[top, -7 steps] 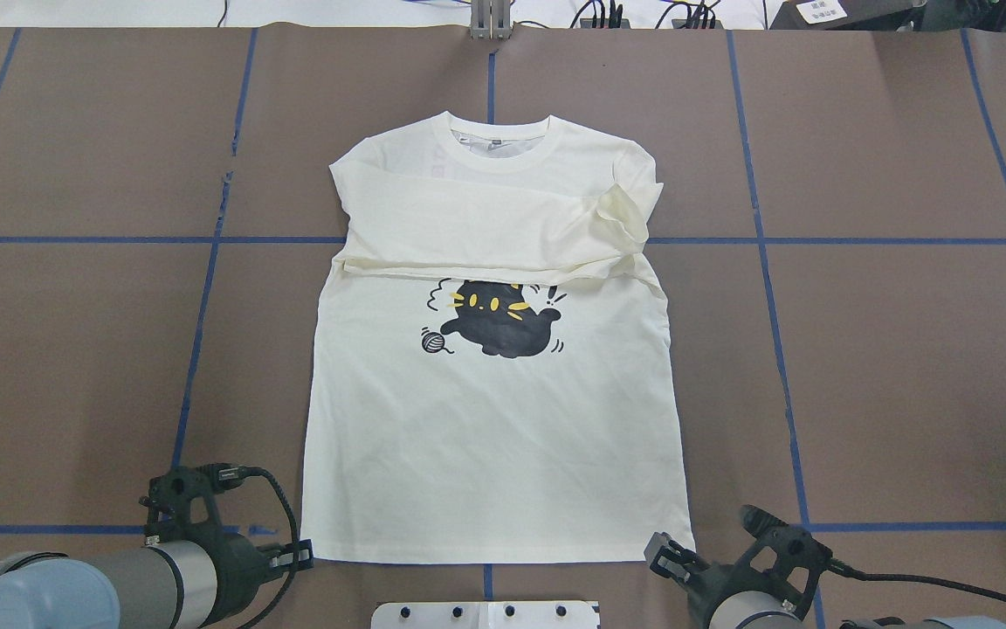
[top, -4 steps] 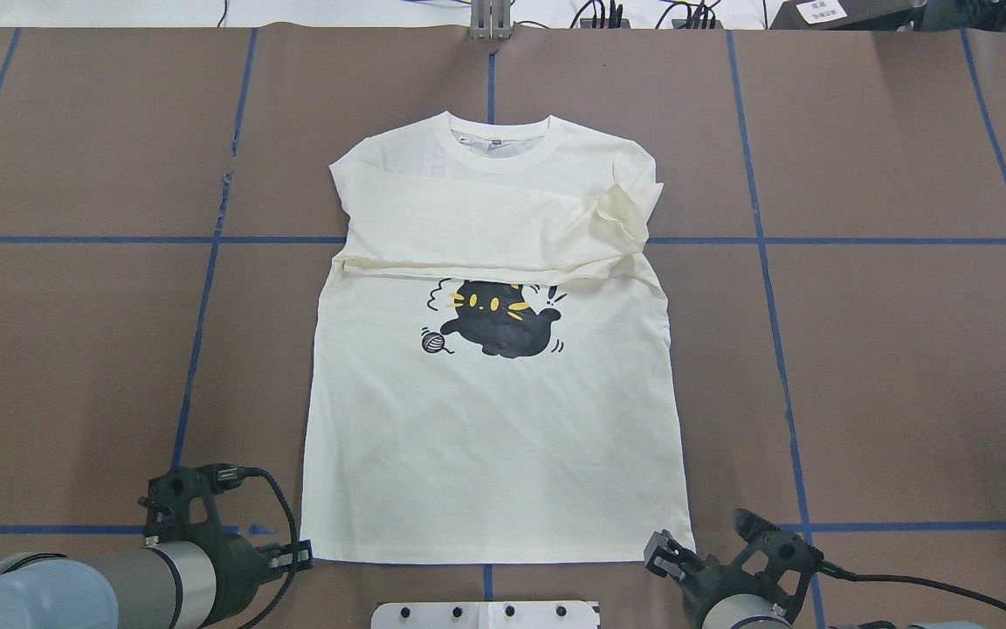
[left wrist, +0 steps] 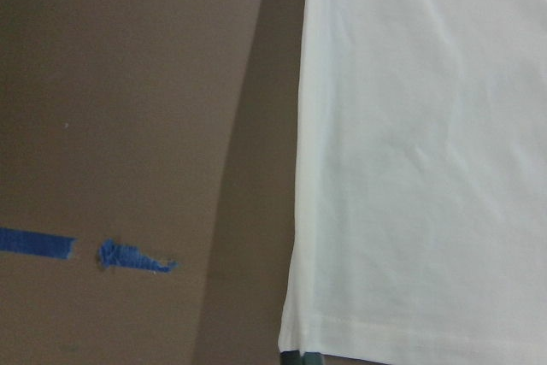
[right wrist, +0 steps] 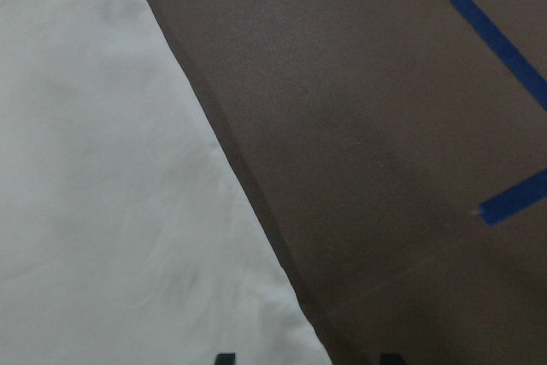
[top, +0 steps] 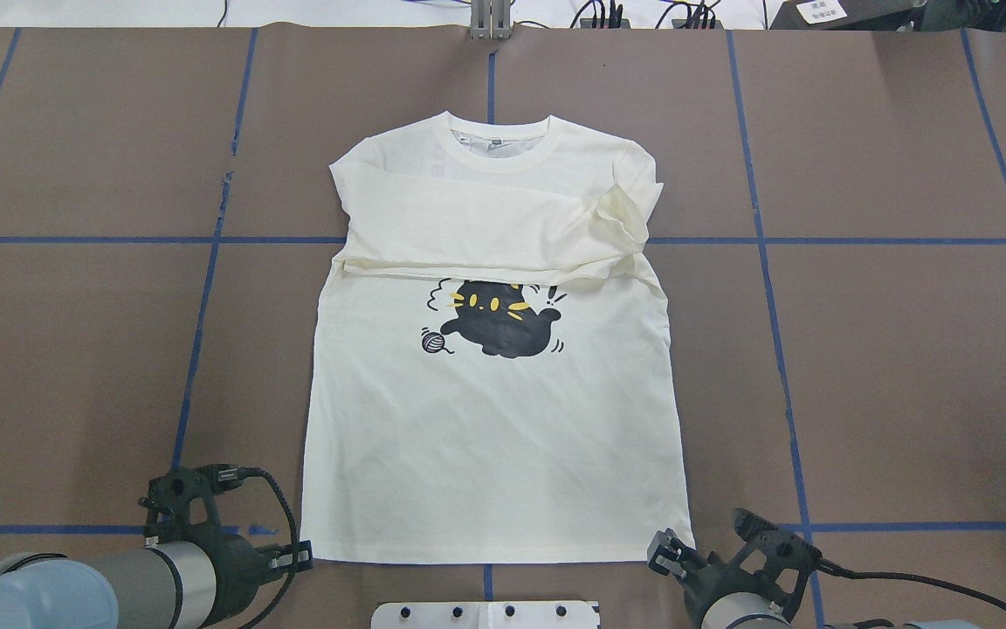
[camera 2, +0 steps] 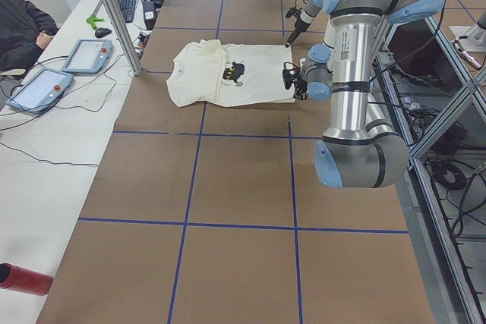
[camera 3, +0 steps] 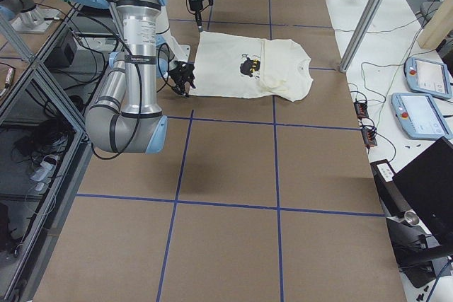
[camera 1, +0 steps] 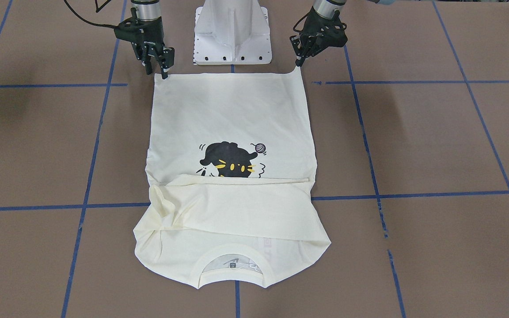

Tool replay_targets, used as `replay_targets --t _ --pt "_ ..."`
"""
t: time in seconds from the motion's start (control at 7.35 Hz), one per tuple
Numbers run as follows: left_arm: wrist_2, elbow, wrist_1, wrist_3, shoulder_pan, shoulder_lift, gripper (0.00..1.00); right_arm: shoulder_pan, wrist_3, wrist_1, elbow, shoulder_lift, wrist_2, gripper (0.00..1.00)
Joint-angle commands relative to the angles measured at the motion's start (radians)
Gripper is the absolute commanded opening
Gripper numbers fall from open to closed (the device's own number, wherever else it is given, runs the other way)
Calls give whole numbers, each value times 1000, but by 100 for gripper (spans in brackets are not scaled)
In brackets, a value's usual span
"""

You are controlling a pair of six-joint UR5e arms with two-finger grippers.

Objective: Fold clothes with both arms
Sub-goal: 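Grasp both hem corners with the left and right grippers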

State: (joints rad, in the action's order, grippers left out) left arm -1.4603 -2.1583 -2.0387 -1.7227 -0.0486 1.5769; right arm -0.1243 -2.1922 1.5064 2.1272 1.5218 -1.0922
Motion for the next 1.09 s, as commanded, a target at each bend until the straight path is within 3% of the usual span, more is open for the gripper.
replay_targets --t 0.0,0.14,0.27,0.41,0.95 --pt "-2 0 0 0 0 0 0 -1 0 0 -6 0 0 60" --pt "0 0 0 0 0 0 0 -1 0 0 -6 0 0 58" --pt "-2 0 0 0 1 0 0 -1 0 0 -6 -2 2 38" --pt "-2 0 -2 0 1 0 0 0 0 0 -6 -3 2 0" --pt "2 -6 0 0 1 2 0 28 12 0 17 0 0 0"
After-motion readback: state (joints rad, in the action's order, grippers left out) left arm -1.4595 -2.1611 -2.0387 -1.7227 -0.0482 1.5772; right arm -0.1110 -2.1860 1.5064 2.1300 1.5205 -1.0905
